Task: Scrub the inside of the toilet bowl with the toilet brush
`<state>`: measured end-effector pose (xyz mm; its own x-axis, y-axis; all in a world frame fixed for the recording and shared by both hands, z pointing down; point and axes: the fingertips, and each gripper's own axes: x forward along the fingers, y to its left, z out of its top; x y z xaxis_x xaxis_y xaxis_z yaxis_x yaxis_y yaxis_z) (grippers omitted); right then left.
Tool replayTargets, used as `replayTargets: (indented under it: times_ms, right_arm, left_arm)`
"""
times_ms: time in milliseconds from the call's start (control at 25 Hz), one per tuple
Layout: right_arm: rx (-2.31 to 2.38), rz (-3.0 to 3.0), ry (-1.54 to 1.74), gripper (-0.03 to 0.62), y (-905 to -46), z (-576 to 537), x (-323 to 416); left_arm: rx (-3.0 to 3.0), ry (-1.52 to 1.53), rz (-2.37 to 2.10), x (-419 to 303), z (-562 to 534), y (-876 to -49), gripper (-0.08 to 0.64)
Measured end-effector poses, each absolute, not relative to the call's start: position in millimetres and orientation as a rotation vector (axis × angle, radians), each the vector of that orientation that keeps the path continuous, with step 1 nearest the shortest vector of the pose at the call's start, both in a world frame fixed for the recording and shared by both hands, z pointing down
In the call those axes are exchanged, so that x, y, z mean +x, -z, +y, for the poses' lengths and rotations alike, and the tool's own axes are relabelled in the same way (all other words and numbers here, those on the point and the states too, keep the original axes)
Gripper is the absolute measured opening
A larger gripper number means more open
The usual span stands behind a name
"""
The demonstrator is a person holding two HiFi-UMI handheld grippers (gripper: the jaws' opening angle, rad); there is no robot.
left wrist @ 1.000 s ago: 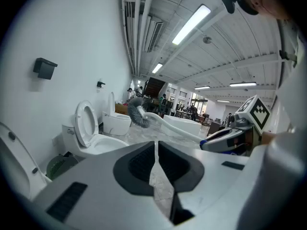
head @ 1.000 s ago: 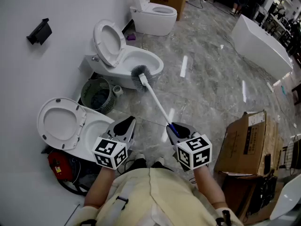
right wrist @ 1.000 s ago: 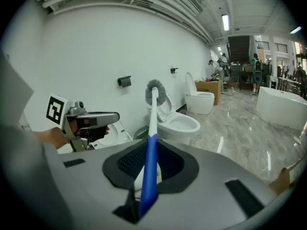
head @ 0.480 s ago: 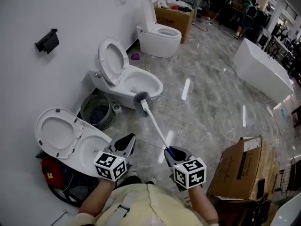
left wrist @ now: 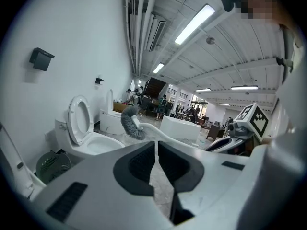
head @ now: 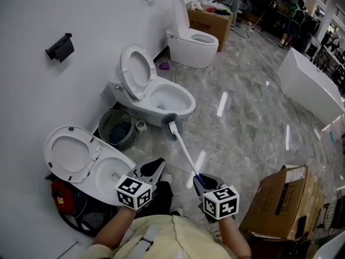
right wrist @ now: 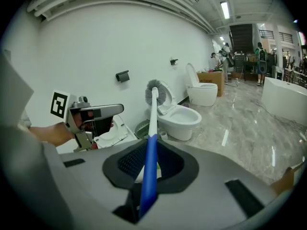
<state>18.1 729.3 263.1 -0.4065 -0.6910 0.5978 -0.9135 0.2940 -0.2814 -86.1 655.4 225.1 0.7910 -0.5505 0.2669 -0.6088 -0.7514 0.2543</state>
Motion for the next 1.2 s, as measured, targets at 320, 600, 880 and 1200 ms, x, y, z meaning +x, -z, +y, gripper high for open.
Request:
replayTargets:
  times_ms: [320,600,880,1200]
  right_arm:
    - [1.410,-2.143,-0.855,0.072,-278.0,638.6,23.9]
    - [1.365,-2.104,-0.858,0.072,-285.6,545.0,30.8]
    - [1.277,-2.069,-0.835,0.072,-297.1,470.3,24.4]
    - [1.158,-2.035,-0.849,0.071,-319.6,393.7,42.5]
  left_arm:
    - [2.656,-0.240,-0.933,-92.3,552.7,-238.0,0.032]
    - [2.639,-0.239,-0.893,-91.4,467.9,-255.9,0.032]
    - [2.600,-0.287,-0.862,-100.1,404.8,-274.9,0.032]
    - [2.526,-0.347,-0.998,-96.0,337.4,-306.9,0.032]
